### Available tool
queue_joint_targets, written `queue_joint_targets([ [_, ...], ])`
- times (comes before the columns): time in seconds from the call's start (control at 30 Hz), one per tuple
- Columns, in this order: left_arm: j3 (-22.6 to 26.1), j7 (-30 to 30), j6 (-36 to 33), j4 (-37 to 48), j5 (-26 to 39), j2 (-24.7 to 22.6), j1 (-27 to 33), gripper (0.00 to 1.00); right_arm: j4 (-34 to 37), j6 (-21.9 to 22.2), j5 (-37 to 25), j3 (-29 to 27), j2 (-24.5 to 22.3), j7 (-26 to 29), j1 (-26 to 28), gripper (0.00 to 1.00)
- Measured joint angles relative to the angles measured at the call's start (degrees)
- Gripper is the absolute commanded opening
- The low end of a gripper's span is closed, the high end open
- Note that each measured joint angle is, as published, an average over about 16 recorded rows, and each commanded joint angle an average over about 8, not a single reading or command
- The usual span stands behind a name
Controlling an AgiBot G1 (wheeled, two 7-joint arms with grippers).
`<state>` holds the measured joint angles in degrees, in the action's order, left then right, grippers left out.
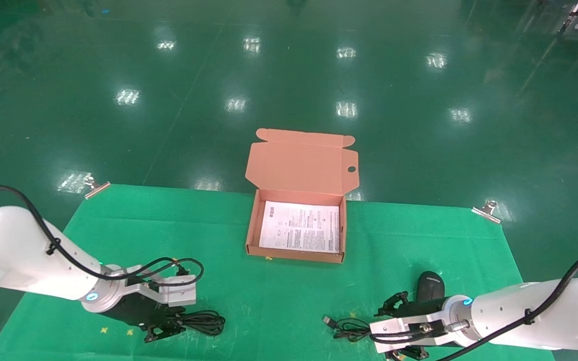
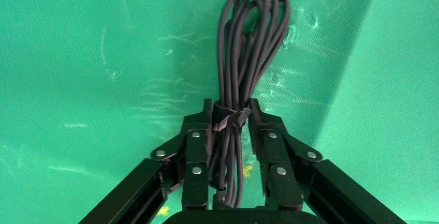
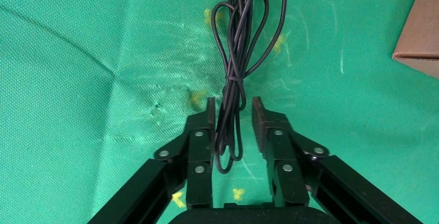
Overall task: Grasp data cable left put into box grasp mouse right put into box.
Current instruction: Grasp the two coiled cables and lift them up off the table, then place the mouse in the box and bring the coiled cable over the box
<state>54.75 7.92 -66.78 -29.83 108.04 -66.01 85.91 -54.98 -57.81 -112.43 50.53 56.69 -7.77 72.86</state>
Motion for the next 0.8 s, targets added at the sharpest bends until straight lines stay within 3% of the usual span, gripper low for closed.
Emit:
queue_joint_targets([
  [0.47, 0.11, -0.38, -0.14, -0.93, 0.18, 0.07, 0.31, 0.0, -0.37, -0.13, 0.5, -0.55, -0.71, 0.4, 0.62, 0.0],
  [0.8, -0.28, -0.33, -1.42, -9.86, 0.61, 2.93, 2.65, 0.0, -5.4, -0.82, 3.84, -5.2, -7.09, 3.91, 5.59, 0.0],
])
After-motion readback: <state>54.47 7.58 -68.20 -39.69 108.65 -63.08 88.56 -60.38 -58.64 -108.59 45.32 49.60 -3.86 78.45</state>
